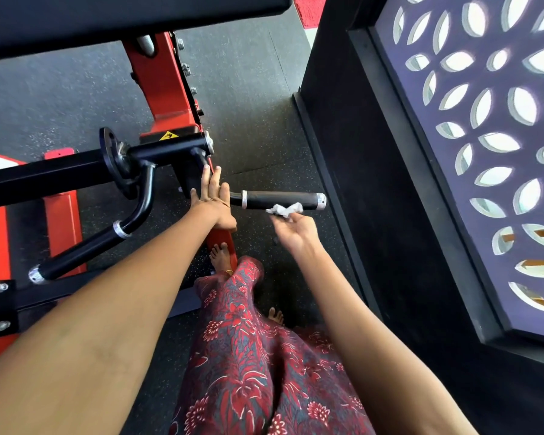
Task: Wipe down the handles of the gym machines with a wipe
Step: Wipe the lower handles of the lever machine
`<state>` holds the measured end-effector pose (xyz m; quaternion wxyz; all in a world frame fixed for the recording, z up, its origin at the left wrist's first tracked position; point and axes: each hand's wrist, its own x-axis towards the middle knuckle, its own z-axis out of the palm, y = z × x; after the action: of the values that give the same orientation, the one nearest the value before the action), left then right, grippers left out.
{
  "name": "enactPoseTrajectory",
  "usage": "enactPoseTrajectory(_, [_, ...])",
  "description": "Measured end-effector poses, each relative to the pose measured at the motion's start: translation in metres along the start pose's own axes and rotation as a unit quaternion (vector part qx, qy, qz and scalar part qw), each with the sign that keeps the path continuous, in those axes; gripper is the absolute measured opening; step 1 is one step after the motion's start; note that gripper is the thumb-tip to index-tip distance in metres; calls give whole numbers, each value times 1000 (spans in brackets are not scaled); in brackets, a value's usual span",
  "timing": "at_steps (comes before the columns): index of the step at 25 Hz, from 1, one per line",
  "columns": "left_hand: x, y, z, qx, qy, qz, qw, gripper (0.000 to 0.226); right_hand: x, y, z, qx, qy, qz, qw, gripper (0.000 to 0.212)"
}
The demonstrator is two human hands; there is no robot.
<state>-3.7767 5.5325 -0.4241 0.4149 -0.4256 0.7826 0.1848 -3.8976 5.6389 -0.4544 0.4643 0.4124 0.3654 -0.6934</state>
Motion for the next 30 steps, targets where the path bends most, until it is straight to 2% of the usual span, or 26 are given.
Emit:
enactPoseTrajectory(3, [0, 0, 0, -2, 2, -3, 1000, 109, 12, -26, -12, 71, 19, -26, 997, 38])
enactPoseTrajectory(5, [0, 0, 0, -4, 4, -3, 1000, 108, 8, -16, -6, 92, -10, -35, 995, 41])
enactPoseTrajectory(9, [5, 0, 2, 1, 2, -3, 1000, 98, -3, 28, 8, 22, -24, -1, 999, 38])
enactPoseTrajectory(12, [6, 1, 2, 4, 0, -10, 1000, 99, -2, 17, 4, 2, -29, 17, 999, 26])
enactPoseTrajectory(16, [6, 1, 2, 6, -4, -15, 1000, 110, -8, -29, -7, 42, -13, -76, 996, 13])
enactPoseTrajectory(18, [5, 1, 2, 7, -5, -14, 1000, 112, -8, -36, -10, -62, 33, -169, 983, 28])
enactPoseTrajectory(19, [5, 1, 1, 6, -5, -13, 1000, 111, -9, -36, -12, -170, 66, -228, 957, 31])
enactPoseTrajectory(20, [5, 1, 1, 5, -5, -12, 1000, 111, -8, -35, -16, -295, 91, -284, 908, 31])
enactPoseTrajectory(22, [4, 1, 1, 5, -4, -10, 1000, 110, -4, -33, -31, -502, 92, -386, 768, 33])
enactPoseTrajectory(23, [3, 0, 1, 6, -3, -9, 1000, 111, -1, -36, -39, -562, 71, -424, 707, 34])
enactPoseTrajectory(26, [3, 1, 1, 10, -2, -3, 1000, 114, 11, -45, -48, -657, -18, -519, 547, 32])
enactPoseTrajectory(29, [6, -1, 3, 3, 2, 3, 1000, 110, 21, -29, -32, -727, -87, -568, 377, 30])
enactPoseTrajectory(30, [7, -1, 4, 2, 4, 5, 1000, 108, 23, -19, -26, -739, -111, -573, 337, 29])
